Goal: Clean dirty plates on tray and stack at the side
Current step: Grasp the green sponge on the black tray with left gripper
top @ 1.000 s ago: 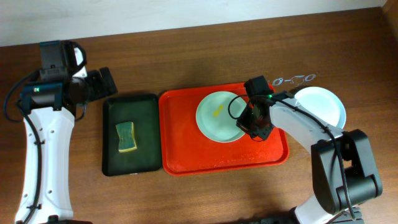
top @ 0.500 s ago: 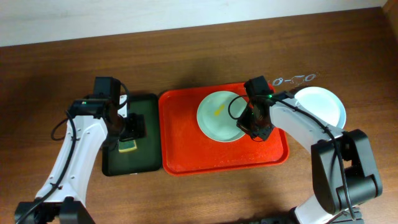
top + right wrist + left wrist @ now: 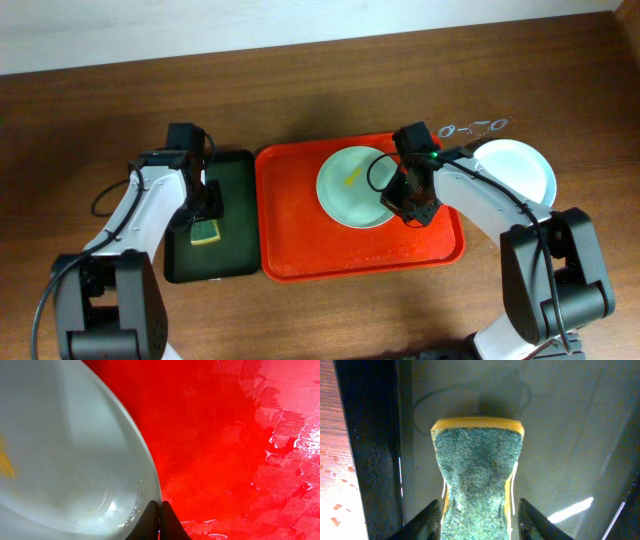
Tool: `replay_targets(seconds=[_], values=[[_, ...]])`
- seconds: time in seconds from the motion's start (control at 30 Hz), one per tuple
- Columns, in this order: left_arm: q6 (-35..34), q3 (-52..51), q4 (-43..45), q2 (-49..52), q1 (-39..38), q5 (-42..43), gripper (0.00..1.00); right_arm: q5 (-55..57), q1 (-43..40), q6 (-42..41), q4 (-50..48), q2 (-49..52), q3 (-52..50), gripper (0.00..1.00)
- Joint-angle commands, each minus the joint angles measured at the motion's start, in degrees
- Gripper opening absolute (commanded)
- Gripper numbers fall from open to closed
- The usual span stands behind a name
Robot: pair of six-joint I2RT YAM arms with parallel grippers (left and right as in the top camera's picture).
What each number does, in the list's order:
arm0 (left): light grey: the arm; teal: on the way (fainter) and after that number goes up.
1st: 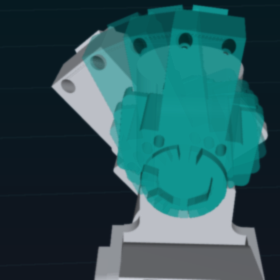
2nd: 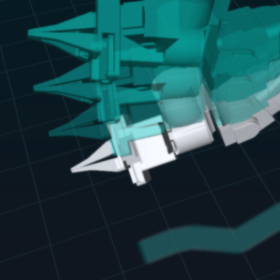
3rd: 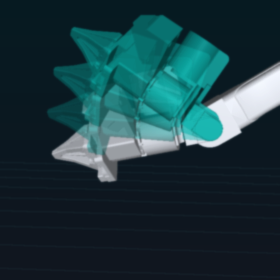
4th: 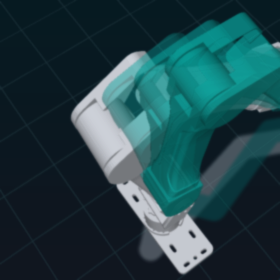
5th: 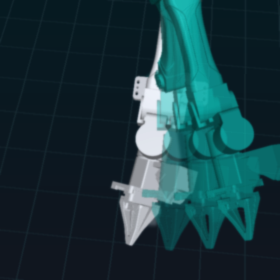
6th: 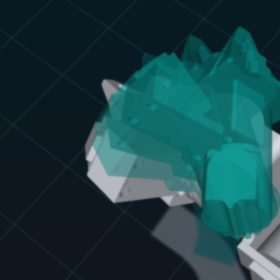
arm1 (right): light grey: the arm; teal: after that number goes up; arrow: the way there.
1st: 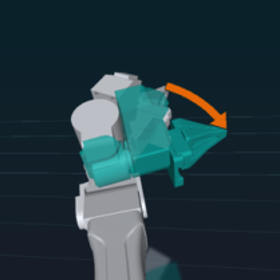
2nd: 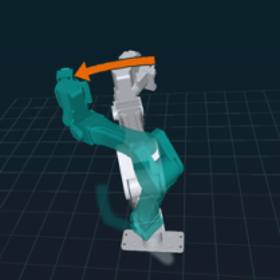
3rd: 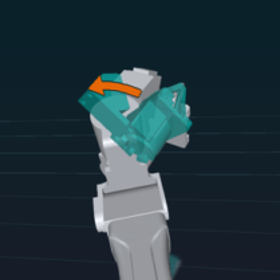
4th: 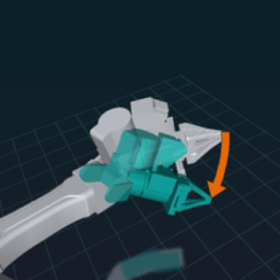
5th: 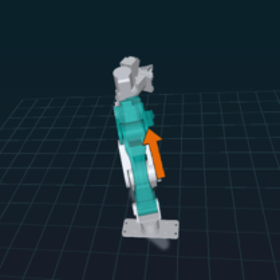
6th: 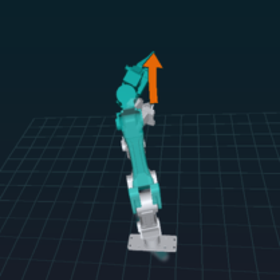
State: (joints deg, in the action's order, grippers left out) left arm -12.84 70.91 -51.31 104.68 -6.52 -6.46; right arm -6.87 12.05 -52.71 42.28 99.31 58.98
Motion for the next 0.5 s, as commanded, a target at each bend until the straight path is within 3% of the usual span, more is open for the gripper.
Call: replay_targets(seconds=[0.0,0.2,0.3,0.33,0.47], values=[[-1.1,-0.4,0.5,1.8,0.3,-1.2,0.46,1.6,0.1,-0.1,0.3,0.5,-0.7,0.04],[-1.1,-0.4,2.1,5.2,0.3,-1.4,0.49,1.6,0.1,-0.1,0.3,0.5,-0.7,0.04],[-1.0,-0.4,2.0,5.2,0.3,-2.0,0.21,1.6,0.1,-0.1,0.3,0.5,-0.7,0.04],[-1.0,-0.4,2.0,5.2,0.3,-2.0,0.00,1.6,0.1,-0.1,0.3,0.5,-0.7,0.04],[-1.0,3.3,0.2,3.1,0.3,0.9,0.00,1.6,0.1,-0.1,0.3,0.5,-0.7,0.04]])
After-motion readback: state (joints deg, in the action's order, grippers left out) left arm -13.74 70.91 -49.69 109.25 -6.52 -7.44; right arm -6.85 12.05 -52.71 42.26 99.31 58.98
